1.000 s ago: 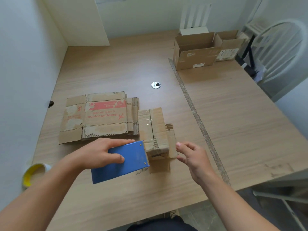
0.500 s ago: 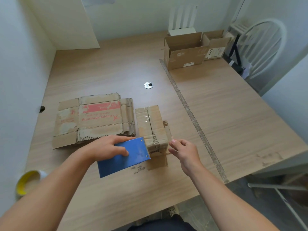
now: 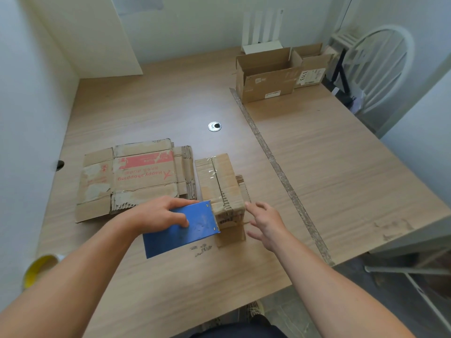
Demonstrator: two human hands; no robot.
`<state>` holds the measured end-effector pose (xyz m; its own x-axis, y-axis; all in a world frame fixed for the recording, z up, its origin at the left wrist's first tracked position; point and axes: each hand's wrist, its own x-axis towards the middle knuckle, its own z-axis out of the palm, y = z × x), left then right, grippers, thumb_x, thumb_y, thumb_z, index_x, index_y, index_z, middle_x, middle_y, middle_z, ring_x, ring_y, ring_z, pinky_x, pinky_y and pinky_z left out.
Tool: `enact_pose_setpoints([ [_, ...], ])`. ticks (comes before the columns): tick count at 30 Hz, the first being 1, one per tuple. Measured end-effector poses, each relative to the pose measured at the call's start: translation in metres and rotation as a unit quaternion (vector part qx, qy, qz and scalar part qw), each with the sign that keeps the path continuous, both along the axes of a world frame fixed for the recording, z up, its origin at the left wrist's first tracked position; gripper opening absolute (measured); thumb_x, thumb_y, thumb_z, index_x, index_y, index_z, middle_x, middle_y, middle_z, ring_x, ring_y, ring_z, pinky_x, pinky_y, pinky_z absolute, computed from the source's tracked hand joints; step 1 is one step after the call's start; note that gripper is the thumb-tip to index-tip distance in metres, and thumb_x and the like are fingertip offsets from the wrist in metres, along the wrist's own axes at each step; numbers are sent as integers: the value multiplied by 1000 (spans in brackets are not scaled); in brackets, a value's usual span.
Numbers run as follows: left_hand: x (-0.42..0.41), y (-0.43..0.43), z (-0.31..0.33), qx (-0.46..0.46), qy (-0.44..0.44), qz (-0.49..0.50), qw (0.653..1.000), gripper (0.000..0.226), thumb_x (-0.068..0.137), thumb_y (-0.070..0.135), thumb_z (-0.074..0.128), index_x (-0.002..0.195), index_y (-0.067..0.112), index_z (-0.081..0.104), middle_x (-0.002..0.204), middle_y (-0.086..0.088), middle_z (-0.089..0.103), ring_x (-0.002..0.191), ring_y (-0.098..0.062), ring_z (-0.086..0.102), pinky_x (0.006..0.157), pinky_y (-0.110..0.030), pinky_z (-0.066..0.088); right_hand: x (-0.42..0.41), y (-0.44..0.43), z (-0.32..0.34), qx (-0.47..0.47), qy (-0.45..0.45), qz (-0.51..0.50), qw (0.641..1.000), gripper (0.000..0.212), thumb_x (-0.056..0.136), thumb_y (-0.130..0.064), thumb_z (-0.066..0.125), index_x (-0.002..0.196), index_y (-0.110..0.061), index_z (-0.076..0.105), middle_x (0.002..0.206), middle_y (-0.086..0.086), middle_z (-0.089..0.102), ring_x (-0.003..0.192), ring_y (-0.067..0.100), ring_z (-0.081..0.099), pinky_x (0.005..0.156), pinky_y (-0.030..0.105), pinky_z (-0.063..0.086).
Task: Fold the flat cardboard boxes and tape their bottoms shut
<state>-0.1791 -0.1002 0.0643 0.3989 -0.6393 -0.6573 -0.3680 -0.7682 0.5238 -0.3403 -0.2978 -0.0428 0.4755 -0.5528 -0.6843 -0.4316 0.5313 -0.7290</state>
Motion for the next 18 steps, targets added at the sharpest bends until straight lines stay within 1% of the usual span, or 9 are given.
enact_pose_setpoints([
  [1,0,0,0,1,-2,-2,1000,54,70,45,58,122,61,53,111,19,66,97,-4,62,75,-23,44,-3,-2,-2,-89,8,23,996,28,89,-28,72,113,-24,59,117,3,58,103,20,58,79,33,53],
  [3,-1,-2,-1,-1,-5,-4,1000,50,75,43,60,122,62,53,110,20,66,97,-4,61,77,-23,45,-6,-3,-3,-248,-20,76,966,9,91,-22,69,94,-29,64,104,1,65,92,14,61,73,24,48],
  [6,-1,-2,-2,-1,-4,-3,1000,56,69,45,56,121,63,53,108,22,66,97,-6,62,82,-26,48,-8,-4,0,-304,-70,119,943,19,94,-17,61,82,-30,67,78,-12,69,74,5,62,68,21,45],
  [8,-1,0,-3,-2,-3,-2,1000,56,68,46,55,120,65,52,109,22,66,99,-7,62,86,-28,49,-9,-2,2,-310,-82,135,937,12,95,-22,64,89,-32,68,83,-16,69,82,0,65,71,14,46],
  [9,-2,0,-3,-4,-4,-3,1000,55,68,46,55,119,66,51,110,21,66,100,-7,62,88,-29,48,-10,0,4,-317,-86,149,933,10,93,-25,67,100,-32,67,89,-17,68,87,-2,64,71,9,45],
  [11,-2,1,-4,-6,-4,-4,1000,53,68,46,56,116,69,51,110,21,65,100,-6,61,90,-31,48,-10,-3,1,-360,-90,189,909,37,90,-25,73,124,-31,62,95,-16,64,87,-2,64,75,7,45],
  [13,-2,2,-5,-6,-6,-4,1000,53,68,47,56,115,71,50,110,23,65,100,-5,61,91,-31,48,-8,-10,-4,-436,-89,252,860,49,90,-24,72,136,-32,56,98,-10,60,83,6,62,81,20,50],
  [15,-1,3,-6,-4,-9,-5,1000,56,68,48,57,119,70,50,112,23,65,101,-6,61,93,-32,48,-5,-18,-8,-508,-92,310,798,44,94,-27,66,136,-34,57,107,-5,56,85,14,59,82,36,54],
  [18,-2,4,-7,-3,-12,-3,1000,60,68,49,56,124,68,48,113,22,64,101,-5,60,92,-31,48,2,-31,-13,-647,-121,355,664,35,94,-35,55,129,-40,54,127,5,54,97,28,57,77,42,56],
])
